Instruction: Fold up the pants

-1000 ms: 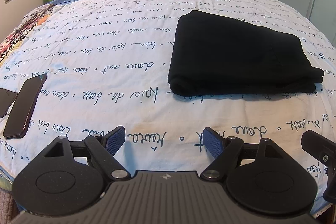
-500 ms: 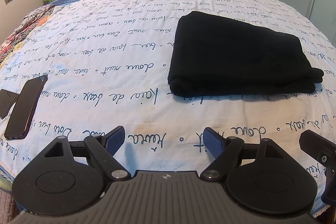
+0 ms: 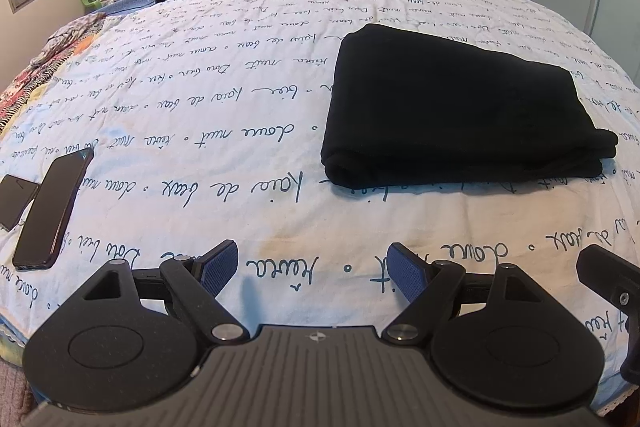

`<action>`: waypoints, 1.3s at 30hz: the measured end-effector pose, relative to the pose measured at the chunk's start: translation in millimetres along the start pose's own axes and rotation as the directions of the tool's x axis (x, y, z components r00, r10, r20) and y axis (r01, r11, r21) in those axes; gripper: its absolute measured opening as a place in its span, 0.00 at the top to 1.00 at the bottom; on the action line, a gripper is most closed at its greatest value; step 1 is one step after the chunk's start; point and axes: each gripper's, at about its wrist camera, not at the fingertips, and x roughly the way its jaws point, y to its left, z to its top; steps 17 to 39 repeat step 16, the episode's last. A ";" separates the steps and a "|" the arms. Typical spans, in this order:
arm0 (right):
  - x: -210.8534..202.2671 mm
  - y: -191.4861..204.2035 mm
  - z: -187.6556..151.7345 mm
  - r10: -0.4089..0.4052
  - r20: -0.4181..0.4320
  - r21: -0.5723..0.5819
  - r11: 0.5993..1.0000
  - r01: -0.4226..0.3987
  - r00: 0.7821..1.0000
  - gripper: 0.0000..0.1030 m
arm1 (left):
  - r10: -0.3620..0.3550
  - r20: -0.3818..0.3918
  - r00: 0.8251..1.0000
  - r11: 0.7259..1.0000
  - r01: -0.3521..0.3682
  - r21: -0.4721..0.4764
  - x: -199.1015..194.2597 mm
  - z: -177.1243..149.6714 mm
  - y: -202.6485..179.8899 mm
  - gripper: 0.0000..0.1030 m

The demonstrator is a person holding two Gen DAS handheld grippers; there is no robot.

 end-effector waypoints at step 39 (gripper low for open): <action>0.6 2.9 0.4 0.000 -0.002 -0.009 1.000 0.000 1.000 0.00 | 0.021 0.071 0.997 1.000 -0.020 -0.015 -7.3 4.7 11.7 0.17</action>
